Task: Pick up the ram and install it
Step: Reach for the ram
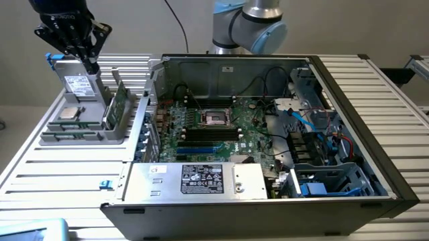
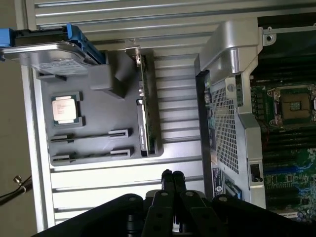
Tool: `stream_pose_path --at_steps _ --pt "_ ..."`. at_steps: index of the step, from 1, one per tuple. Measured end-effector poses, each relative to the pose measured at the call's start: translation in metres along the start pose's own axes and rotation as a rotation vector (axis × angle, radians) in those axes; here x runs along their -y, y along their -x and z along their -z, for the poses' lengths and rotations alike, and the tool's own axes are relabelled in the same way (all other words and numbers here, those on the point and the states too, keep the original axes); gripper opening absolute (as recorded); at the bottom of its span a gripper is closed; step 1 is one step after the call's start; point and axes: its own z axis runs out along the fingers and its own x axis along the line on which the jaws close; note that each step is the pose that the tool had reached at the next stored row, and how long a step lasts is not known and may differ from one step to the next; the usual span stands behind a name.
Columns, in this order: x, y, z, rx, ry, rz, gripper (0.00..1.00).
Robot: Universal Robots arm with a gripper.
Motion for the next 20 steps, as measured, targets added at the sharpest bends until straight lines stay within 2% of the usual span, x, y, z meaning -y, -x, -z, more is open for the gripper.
stream_pose_path --at_steps 20 --pt "0.0078 -0.091 -0.0086 0.0000 -0.0012 0.000 0.11"
